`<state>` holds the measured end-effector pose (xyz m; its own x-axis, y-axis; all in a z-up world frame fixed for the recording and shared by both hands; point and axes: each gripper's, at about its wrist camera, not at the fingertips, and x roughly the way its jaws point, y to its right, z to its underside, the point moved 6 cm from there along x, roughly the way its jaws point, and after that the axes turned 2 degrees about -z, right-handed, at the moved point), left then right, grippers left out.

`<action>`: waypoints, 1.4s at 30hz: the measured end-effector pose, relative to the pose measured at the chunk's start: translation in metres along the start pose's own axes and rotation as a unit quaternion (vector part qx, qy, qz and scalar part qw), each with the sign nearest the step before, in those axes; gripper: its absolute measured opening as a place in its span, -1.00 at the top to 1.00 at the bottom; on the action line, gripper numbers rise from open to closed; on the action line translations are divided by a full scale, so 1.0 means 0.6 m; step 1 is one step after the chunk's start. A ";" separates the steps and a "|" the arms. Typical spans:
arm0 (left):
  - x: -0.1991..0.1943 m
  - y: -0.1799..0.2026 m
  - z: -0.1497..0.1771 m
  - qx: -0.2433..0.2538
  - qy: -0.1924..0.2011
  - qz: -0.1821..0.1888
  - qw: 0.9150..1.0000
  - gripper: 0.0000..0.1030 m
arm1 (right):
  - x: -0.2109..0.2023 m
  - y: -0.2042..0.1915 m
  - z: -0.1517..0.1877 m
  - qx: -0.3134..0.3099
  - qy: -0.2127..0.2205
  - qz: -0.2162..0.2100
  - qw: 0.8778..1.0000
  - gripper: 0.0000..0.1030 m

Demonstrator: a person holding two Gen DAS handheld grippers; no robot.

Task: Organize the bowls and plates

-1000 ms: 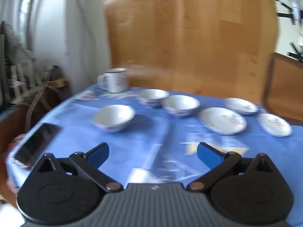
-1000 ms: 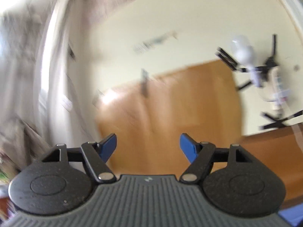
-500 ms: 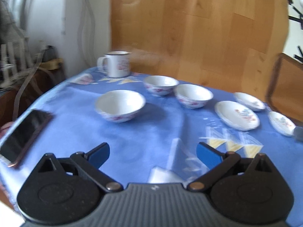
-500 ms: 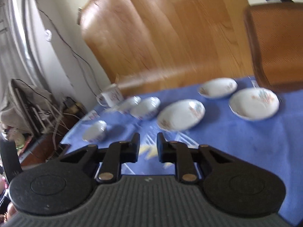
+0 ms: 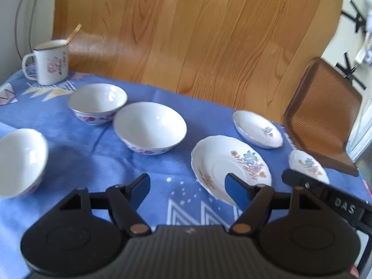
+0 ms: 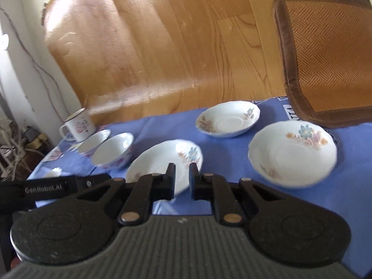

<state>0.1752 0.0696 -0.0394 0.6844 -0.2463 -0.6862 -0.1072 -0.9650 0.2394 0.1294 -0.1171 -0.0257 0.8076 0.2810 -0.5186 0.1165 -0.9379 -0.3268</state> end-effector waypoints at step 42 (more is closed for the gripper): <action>0.053 0.531 0.155 0.160 -0.079 0.162 0.971 0.72 | -0.331 0.381 0.091 0.196 0.103 0.190 0.957 0.85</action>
<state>0.0959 -0.2538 -0.0486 0.4605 -0.5274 -0.7140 -0.5341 -0.8071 0.2517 -0.0361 -0.3761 -0.0405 0.8505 -0.1491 -0.5044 -0.4008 -0.8048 -0.4379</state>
